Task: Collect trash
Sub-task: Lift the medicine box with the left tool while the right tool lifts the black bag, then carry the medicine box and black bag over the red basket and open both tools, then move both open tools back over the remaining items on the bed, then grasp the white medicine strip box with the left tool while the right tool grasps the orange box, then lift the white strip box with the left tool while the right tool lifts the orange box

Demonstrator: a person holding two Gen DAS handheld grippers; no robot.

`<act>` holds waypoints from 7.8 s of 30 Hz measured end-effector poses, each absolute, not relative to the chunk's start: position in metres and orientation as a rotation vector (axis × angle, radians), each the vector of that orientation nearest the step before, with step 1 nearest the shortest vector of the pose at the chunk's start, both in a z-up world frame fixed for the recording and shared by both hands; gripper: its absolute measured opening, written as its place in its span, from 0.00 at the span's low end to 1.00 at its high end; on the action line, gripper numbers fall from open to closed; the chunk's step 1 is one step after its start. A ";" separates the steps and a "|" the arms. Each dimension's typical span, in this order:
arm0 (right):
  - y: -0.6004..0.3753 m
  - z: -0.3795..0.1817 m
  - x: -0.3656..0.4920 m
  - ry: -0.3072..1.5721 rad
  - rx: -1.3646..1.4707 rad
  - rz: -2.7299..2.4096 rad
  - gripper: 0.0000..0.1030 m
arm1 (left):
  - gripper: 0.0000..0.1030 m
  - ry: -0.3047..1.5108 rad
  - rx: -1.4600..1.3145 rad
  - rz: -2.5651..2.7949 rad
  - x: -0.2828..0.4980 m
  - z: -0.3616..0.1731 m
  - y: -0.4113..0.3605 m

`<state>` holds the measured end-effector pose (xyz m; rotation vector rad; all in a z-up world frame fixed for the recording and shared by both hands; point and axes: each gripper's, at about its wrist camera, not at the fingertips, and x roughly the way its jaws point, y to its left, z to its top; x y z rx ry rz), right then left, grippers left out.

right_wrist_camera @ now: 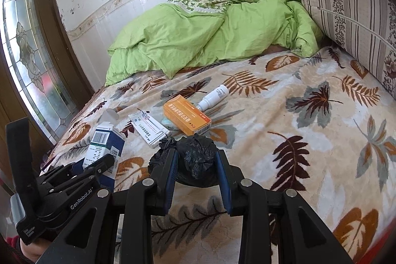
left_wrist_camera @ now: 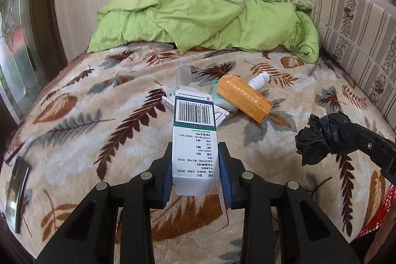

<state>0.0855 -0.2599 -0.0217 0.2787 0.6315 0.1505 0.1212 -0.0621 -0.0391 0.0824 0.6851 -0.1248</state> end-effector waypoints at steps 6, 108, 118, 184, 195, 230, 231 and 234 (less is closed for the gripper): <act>-0.260 -0.022 0.086 0.634 0.285 0.145 0.32 | 0.30 0.660 0.116 -0.126 0.118 -0.037 -0.067; -0.494 -0.004 -0.158 0.621 0.528 -0.299 0.46 | 0.56 0.783 0.218 -0.928 -0.029 0.016 -0.296; -0.410 -0.003 -0.040 0.733 0.430 0.007 0.49 | 0.62 0.797 0.071 -0.566 0.058 0.005 -0.177; -0.240 -0.048 0.192 0.797 0.235 0.139 0.53 | 0.55 1.083 -0.096 -0.019 0.279 -0.094 -0.035; -0.233 -0.038 0.182 0.766 0.206 0.112 0.53 | 0.47 0.950 -0.122 -0.058 0.252 -0.068 -0.041; -0.225 0.017 0.051 0.575 0.191 0.165 0.53 | 0.48 0.633 0.076 -0.088 0.071 0.006 -0.055; -0.224 0.019 0.050 0.569 0.191 0.168 0.53 | 0.48 0.633 0.077 -0.089 0.069 0.007 -0.056; -0.222 0.025 0.047 0.558 0.194 0.177 0.53 | 0.48 0.627 0.082 -0.085 0.066 0.010 -0.056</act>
